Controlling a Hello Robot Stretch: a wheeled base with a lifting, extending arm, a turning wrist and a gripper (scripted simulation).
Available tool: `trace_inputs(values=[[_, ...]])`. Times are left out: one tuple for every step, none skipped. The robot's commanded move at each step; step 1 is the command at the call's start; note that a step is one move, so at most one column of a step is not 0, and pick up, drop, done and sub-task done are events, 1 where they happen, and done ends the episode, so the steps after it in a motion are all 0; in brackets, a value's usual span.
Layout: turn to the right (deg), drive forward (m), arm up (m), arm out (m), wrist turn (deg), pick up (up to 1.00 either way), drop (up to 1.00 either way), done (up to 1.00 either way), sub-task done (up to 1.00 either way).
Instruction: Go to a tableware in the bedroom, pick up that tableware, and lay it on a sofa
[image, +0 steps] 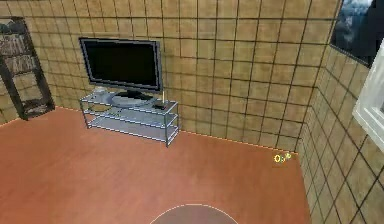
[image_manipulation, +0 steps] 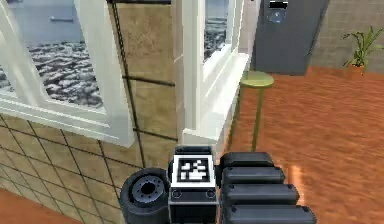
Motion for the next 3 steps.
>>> trace_inputs(values=[[-45.0,0.0,0.0,0.0,0.0,0.0,0.0,0.0,0.0],[-24.0,0.0,0.0,0.0,0.0,0.0,0.0,0.0,0.0],[0.0,1.0,0.0,0.0,0.0,0.0,0.0,0.0,0.0]])
